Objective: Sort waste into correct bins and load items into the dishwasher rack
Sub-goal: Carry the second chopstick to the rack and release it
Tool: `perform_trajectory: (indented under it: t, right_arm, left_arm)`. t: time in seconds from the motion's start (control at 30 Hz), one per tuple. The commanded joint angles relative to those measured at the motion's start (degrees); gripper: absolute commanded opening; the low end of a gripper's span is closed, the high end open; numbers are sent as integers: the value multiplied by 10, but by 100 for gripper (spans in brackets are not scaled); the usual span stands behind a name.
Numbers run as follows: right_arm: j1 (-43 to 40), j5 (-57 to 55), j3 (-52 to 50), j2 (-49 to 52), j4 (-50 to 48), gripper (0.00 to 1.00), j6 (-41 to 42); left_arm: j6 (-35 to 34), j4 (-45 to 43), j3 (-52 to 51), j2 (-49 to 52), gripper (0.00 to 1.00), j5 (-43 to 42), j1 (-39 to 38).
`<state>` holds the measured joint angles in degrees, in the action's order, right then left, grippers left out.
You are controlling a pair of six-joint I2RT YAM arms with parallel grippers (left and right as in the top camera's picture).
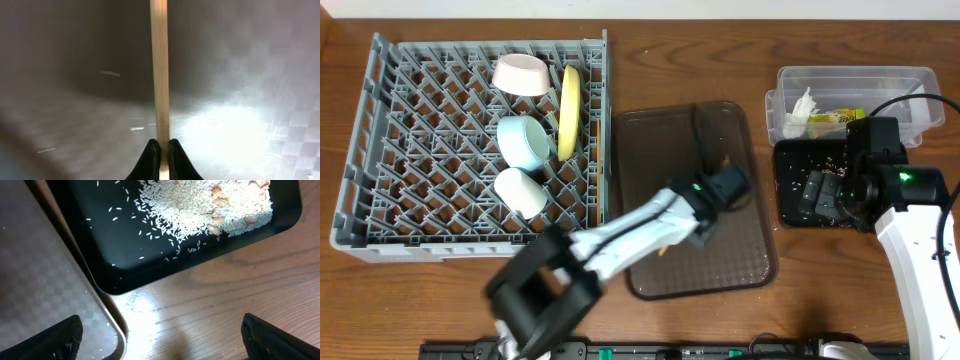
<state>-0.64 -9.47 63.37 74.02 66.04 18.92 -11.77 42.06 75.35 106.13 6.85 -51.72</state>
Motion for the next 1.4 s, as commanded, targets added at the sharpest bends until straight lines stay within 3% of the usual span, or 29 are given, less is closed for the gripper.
perform_trajectory:
  t: [0.0,0.2,0.4,0.63,0.7,0.83,0.87,1.17,1.3,1.37]
  right_arm:
    - [-6,-2,11,-6,0,99,7]
    - [-6,-2,11,-6,0,99,7]
    - [-6,-1,11,-6,0,99,8]
    - [-6,-1,11,-6,0,99,8]
    - [-6,-1,11,-6,0,99,8]
    - [-6,-1,11,-6,3,99,8]
    - [-6,-1,11,-6,2,99,8]
    - [-6,6,11,-6,-11,99,8]
    - [-2,67,11,-6,-55,99,-5]
    - [7,112,11,-6,-95,99,-46]
  left_arm:
    - [2,6,3,-76,6,74,40]
    - [10,7,3,-137,6,82,147]
    - [10,7,3,-132,6,76,255]
    - [10,4,2,-101,7,26,305]
    - [10,4,2,-93,11,26,308]
    - [10,5,2,-91,39,26,308]
    - [10,4,2,-92,42,26,308]
    - [23,24,3,-134,46,26,308]
    - [20,62,3,-175,47,26,308]
    - [11,85,3,-196,52,26,308]
